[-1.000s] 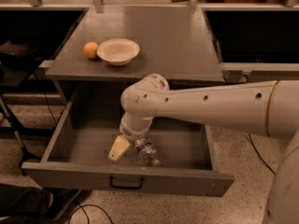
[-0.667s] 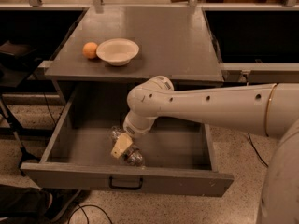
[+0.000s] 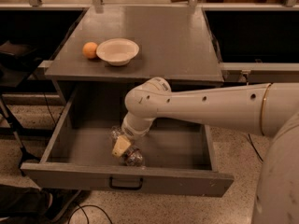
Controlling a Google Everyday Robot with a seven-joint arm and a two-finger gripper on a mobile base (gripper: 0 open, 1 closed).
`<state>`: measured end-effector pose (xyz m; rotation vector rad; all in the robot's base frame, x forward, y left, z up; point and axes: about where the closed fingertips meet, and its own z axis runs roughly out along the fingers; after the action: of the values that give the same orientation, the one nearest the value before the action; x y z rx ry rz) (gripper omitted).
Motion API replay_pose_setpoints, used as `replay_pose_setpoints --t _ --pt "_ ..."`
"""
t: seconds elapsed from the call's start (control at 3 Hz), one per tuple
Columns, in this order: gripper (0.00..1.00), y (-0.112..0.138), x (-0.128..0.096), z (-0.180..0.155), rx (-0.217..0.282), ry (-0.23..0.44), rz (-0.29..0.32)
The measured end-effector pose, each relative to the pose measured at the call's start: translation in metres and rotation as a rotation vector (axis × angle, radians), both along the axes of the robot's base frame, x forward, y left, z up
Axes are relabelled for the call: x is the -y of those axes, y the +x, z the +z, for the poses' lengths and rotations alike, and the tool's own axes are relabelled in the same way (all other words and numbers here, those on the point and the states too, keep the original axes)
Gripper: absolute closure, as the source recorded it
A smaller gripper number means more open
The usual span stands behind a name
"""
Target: Pick water bottle from top drawer and place on counter
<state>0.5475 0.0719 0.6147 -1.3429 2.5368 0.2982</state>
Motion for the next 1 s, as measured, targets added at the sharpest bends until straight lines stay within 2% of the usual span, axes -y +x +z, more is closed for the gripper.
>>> replay_pose_setpoints --t 0.67,1.0 --pt "0.66 -0.003 -0.002 -0.005 -0.01 -0.008 0.008" --pt "0.88 0.005 0.007 0.015 0.005 -0.023 0.018"
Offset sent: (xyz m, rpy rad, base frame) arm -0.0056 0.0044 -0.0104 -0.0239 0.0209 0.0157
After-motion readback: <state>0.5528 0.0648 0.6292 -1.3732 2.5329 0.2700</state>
